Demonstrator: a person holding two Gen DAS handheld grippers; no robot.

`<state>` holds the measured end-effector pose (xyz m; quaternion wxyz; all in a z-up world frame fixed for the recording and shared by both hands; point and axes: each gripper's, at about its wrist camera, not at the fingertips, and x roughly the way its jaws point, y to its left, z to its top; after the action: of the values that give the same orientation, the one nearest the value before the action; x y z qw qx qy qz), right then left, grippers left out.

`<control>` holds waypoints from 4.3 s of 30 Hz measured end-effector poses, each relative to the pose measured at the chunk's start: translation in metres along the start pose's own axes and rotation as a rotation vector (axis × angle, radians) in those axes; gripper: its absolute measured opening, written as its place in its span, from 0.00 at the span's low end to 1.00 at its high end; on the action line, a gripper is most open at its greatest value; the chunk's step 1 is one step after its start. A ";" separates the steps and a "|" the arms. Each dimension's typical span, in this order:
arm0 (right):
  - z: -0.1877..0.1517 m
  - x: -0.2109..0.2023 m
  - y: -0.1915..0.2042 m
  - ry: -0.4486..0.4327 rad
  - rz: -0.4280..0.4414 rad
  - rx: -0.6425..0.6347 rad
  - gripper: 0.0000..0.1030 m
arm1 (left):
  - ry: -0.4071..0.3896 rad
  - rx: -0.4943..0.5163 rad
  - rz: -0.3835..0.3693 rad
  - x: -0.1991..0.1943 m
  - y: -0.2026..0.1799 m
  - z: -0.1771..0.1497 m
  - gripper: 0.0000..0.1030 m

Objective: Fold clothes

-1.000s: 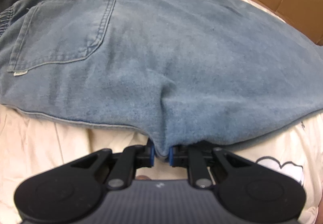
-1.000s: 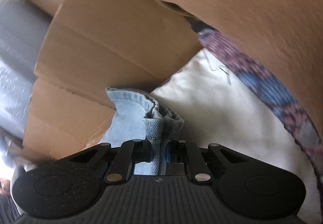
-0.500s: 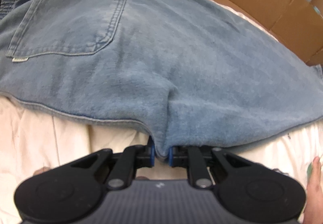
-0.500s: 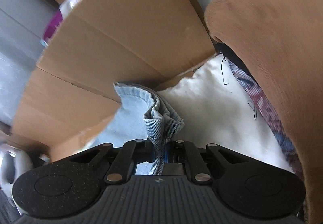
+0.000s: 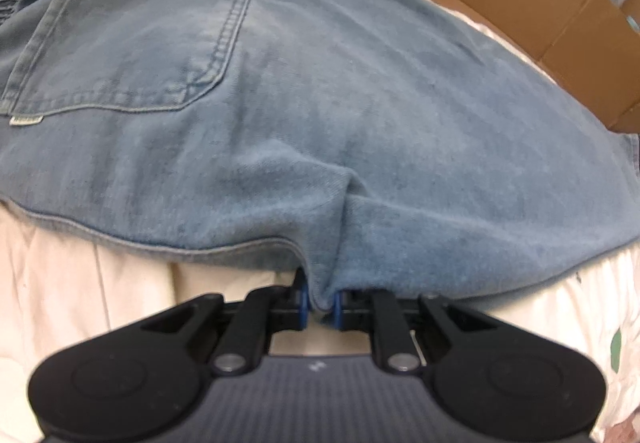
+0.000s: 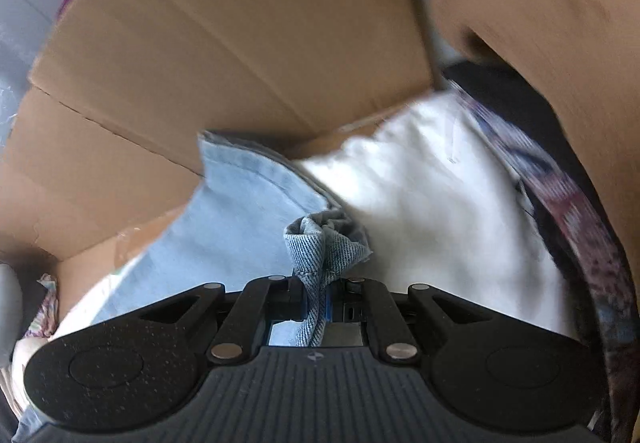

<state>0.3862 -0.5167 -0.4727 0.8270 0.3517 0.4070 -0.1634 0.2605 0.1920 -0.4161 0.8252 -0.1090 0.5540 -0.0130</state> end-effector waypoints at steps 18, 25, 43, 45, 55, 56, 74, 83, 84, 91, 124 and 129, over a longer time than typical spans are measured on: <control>-0.024 -0.047 -0.031 -0.077 0.149 0.034 0.05 | -0.147 -0.015 0.028 -0.040 -0.006 -0.021 0.11; -0.036 -0.076 -0.037 -0.082 0.144 0.024 0.06 | -0.161 -0.003 0.038 -0.063 -0.004 -0.025 0.11; -0.070 -0.168 -0.072 -0.069 0.165 0.047 0.05 | -0.185 -0.019 0.055 -0.113 -0.006 -0.034 0.09; -0.074 -0.184 -0.090 -0.060 0.161 0.051 0.05 | -0.178 -0.012 0.051 -0.118 -0.007 -0.037 0.09; -0.093 -0.241 -0.114 -0.083 0.115 0.081 0.05 | -0.123 0.027 0.029 -0.138 -0.023 -0.071 0.09; -0.095 -0.247 -0.117 -0.084 0.112 0.082 0.05 | -0.115 0.026 0.027 -0.140 -0.024 -0.076 0.09; -0.144 -0.341 -0.210 -0.079 -0.001 0.144 0.05 | 0.013 0.042 -0.008 -0.156 -0.052 -0.157 0.09; -0.194 -0.367 -0.266 -0.021 -0.099 0.227 0.05 | 0.051 0.054 0.000 -0.159 -0.053 -0.169 0.09; -0.200 -0.369 -0.271 -0.015 -0.108 0.235 0.05 | 0.052 0.055 0.002 -0.158 -0.053 -0.170 0.09; -0.221 -0.376 -0.289 0.021 -0.162 0.288 0.05 | 0.056 0.075 0.004 -0.159 -0.055 -0.175 0.09; -0.246 -0.370 -0.327 0.138 -0.313 0.206 0.30 | 0.166 0.048 0.002 -0.171 -0.035 -0.189 0.33; -0.227 -0.394 -0.314 0.070 -0.295 0.056 0.30 | 0.107 0.084 0.028 -0.190 -0.036 -0.170 0.48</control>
<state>-0.1579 -0.5798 -0.3983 0.7692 0.3167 0.4780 -0.2822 0.0352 0.1555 -0.2977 0.7982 -0.0658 0.5979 -0.0304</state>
